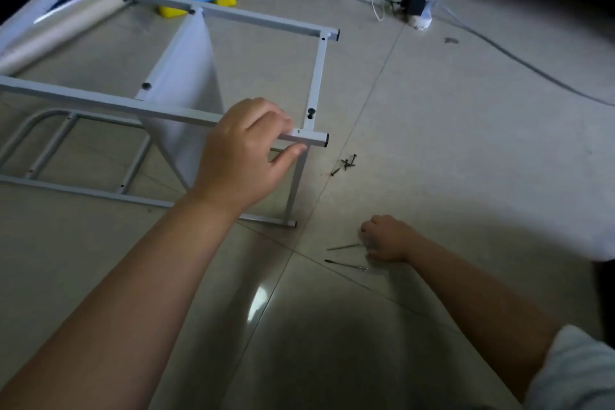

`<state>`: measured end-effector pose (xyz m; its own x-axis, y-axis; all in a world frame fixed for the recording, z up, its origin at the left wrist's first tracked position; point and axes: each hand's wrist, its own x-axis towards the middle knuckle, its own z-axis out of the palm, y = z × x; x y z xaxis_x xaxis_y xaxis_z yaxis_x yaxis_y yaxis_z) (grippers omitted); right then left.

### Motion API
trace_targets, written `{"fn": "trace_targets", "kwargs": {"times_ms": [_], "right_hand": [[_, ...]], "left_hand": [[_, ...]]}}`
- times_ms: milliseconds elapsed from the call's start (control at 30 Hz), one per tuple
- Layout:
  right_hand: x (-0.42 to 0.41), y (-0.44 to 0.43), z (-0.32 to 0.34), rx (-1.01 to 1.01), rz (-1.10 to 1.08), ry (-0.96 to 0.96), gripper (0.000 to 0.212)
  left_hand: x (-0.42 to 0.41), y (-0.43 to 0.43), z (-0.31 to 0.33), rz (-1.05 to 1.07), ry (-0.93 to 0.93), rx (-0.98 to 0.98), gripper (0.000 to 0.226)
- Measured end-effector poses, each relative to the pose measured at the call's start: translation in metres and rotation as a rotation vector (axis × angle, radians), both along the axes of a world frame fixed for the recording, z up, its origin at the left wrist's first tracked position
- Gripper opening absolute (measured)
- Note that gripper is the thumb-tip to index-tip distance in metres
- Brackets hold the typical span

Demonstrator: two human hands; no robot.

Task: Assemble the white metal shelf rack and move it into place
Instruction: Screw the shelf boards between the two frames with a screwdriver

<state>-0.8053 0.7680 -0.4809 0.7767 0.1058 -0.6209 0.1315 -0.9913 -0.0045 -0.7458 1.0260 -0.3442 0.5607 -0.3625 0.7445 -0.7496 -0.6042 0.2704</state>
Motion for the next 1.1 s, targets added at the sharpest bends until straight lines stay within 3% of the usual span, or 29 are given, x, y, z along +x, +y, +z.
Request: {"fn": "trace_targets", "kwargs": {"times_ms": [167,300,433,600,667,733,833,900,967,1100], "right_hand": [[-0.023,0.004,-0.021,-0.085,0.161,-0.026,0.047],[-0.015,0.007,-0.026,-0.144,0.119,-0.072,0.035],[0.000,-0.004,-0.023,-0.049,-0.004,-0.037,0.027],[0.065,-0.017,0.062,0.344,-0.314,-0.328,0.013],[0.083,-0.016,0.113,0.584,-0.464,-0.558,0.003],[0.086,-0.011,0.159,0.937,-0.619,-0.760,0.009],[0.079,0.003,0.211,1.544,-0.636,-0.753,0.012],[0.076,0.017,0.227,1.771,-0.528,-0.612,0.007],[0.073,0.035,0.232,1.831,-0.459,-0.530,0.008],[0.069,0.065,0.227,1.620,-0.500,-0.640,0.028]], "left_hand": [[-0.009,-0.006,-0.001,0.045,0.048,-0.011,0.032],[-0.012,-0.007,-0.001,0.054,0.021,-0.022,0.032],[-0.017,-0.006,-0.004,0.054,0.016,-0.032,0.030],[-0.015,-0.004,-0.004,0.034,0.011,-0.055,0.026],[-0.014,-0.003,-0.002,0.041,0.027,-0.054,0.031],[-0.014,-0.003,-0.001,0.049,0.049,-0.050,0.034],[-0.015,-0.003,-0.002,0.049,0.072,-0.065,0.029],[-0.015,-0.005,-0.001,0.049,0.091,-0.068,0.030],[-0.016,-0.006,0.001,0.057,0.110,-0.060,0.034],[-0.017,-0.005,0.004,0.063,0.136,-0.053,0.036]]}}
